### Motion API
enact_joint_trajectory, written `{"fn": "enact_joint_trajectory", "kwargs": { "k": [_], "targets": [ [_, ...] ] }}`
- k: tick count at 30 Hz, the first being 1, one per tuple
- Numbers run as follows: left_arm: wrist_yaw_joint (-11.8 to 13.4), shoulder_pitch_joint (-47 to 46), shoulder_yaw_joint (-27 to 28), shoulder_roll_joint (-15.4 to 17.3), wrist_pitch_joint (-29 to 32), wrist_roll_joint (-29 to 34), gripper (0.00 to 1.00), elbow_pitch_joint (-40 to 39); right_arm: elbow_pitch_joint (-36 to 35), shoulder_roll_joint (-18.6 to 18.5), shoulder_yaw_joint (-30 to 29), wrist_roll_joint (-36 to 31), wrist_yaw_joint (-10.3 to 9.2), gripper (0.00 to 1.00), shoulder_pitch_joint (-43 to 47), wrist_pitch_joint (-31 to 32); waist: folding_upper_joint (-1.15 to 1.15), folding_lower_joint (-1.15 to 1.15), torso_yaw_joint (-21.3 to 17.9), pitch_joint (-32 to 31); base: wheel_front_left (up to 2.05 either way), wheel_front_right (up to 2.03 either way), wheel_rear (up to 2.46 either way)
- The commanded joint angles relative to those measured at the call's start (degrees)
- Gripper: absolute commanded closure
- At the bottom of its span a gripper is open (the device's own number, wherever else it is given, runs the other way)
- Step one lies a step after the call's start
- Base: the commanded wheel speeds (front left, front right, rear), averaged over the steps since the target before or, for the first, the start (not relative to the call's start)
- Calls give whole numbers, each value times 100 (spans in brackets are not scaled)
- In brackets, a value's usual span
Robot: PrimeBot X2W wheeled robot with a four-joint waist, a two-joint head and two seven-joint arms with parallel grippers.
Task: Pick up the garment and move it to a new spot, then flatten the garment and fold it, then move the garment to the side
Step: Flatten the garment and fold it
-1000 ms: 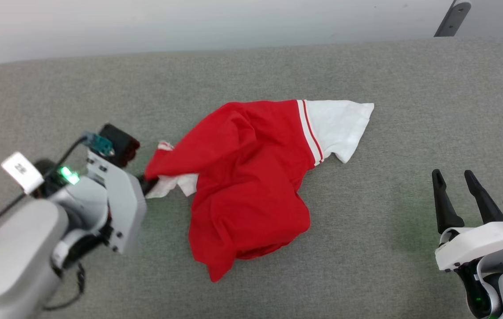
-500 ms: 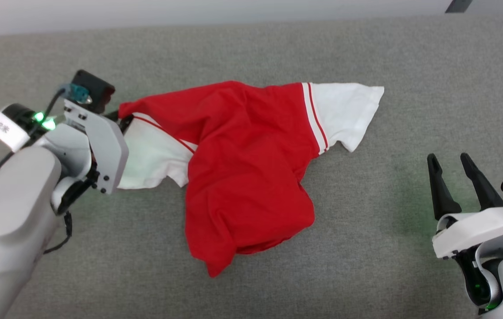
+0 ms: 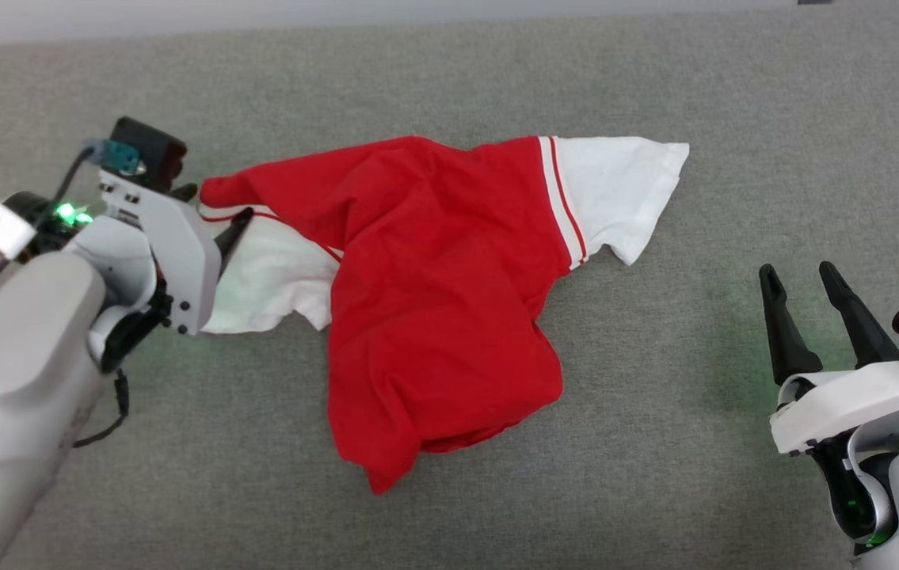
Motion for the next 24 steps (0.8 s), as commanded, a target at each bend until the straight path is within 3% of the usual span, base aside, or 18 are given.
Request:
{"fn": "enact_joint_trajectory", "kwargs": {
  "k": [1,10,24],
  "targets": [
    [-14,-23,-3,30,-14,-115,0,-48,-13,-26,4,-24,-8,0,32,7,0,0,57,-81,0,0,0],
    [-14,383,-69,297,398,-736,0,-231,-71,-39,-78,-14,-8,0,172,65,0,0,223,-282,0,0,0],
    [-10,699,90,120,604,-1328,0,370,-387,-125,-46,-70,-9,0,172,163,0,0,117,-135,0,0,0]
  ]
}}
